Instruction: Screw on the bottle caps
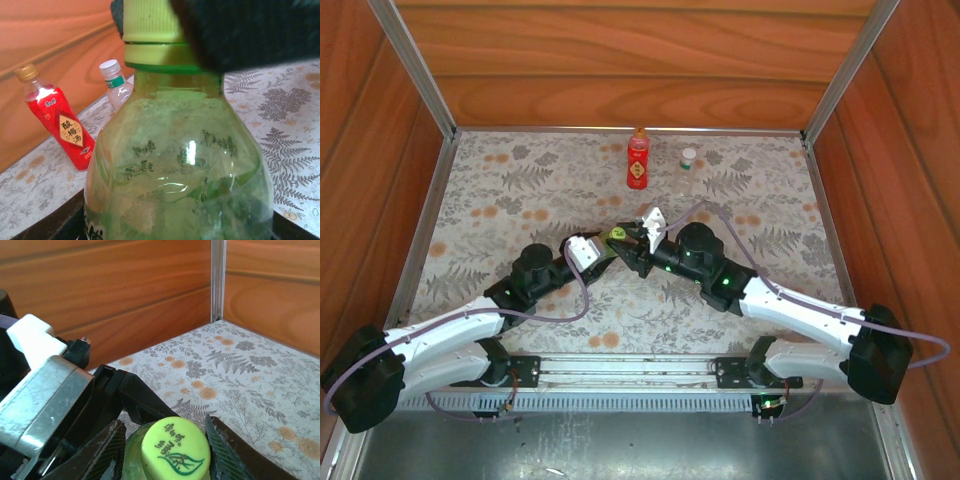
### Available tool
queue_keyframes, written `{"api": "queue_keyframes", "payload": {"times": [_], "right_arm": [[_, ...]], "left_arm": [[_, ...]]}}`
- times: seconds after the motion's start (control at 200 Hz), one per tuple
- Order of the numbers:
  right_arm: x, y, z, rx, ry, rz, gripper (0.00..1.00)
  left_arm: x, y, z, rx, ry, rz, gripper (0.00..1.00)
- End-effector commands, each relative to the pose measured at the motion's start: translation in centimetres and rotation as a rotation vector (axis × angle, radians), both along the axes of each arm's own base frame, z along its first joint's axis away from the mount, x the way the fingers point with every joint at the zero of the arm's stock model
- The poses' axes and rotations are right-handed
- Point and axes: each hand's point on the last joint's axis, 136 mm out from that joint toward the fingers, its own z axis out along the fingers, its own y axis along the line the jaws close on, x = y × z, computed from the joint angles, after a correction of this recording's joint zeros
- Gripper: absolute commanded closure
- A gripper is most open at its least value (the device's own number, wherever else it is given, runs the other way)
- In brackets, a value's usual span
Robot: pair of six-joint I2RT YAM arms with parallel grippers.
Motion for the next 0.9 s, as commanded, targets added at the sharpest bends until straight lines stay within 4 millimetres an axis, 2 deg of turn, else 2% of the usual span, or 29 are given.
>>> {"api": "queue_keyframes", "payload": {"times": [0.0, 0.335, 0.485, 0.55, 0.615, 0.7, 0.894], "right_arm": [[0.0, 0.6, 2.0, 0.064, -0.002, 0.024, 0.6], [-0.4, 0.9, 1.7, 0.048, 0.032, 0.051, 0.77], [-0.1, 0.9, 1.0, 0.024, 0.03, 0.039, 0.79], [0.9, 0.3, 0.6, -0.002, 0.026, -0.028, 0.8], [2.3, -0.5, -0.1, -0.049, 0.026, -0.117, 0.82], [4.4, -1.8, -1.0, -0.118, 0.042, -0.226, 0.84], [9.8, -4.1, -1.9, -0.194, 0.056, -0.398, 0.84]], "left_arm": [[0.1, -0.3, 1.2, -0.03, -0.008, -0.009, 0.42], [0.2, -0.3, 1.0, -0.02, -0.012, -0.006, 0.42], [0.3, -0.3, 0.9, -0.013, -0.014, -0.002, 0.39], [0.3, -0.3, 0.7, -0.011, -0.009, 0.0, 0.31], [0.4, -0.1, 0.6, -0.018, 0.003, 0.012, 0.13], [0.5, 0.1, 0.3, -0.037, 0.034, 0.031, 0.01], [0.9, 1.0, 0.1, -0.095, 0.107, 0.091, 0.0]]}}
